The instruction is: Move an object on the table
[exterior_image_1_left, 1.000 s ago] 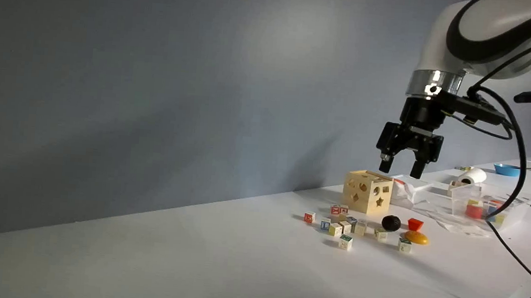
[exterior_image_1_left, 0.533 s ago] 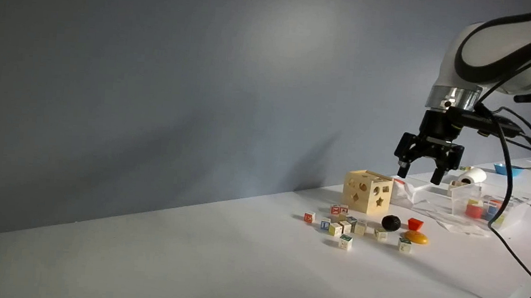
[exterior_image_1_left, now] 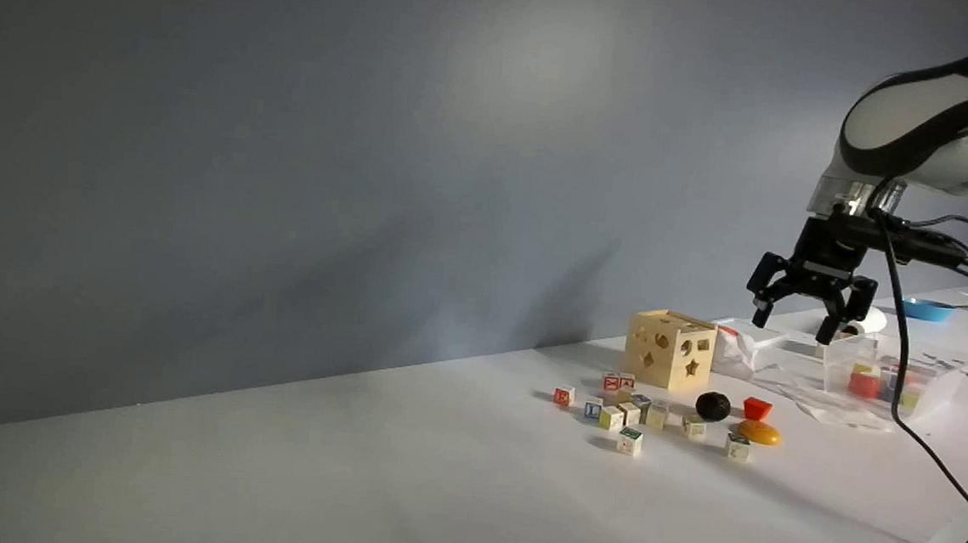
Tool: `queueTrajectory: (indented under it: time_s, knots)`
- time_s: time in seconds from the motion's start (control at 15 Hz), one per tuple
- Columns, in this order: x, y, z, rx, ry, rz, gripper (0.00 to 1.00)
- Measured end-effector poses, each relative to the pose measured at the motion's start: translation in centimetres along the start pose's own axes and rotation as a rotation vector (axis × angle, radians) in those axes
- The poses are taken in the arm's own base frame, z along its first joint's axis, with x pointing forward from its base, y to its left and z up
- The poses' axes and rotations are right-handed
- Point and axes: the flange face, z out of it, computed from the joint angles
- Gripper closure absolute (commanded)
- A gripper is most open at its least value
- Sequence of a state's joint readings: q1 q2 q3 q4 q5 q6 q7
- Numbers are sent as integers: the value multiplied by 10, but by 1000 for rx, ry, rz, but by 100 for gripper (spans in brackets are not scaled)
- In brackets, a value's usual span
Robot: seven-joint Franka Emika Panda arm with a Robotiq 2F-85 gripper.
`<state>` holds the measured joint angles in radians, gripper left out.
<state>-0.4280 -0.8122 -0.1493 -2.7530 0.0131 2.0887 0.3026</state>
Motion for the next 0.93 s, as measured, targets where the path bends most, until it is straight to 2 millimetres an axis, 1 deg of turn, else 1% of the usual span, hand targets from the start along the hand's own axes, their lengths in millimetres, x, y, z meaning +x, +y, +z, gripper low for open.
queueTrajectory:
  time_s: [0.27,0.4,0.53,0.67,0.93]
  knots:
    - [20,30,30,-48,-43,57,0]
    - [28,40,50,-79,-68,74,0]
    - [32,45,67,-95,-100,87,0]
    - [33,45,73,-100,-110,88,0]
    - [34,45,72,-100,-109,88,0]
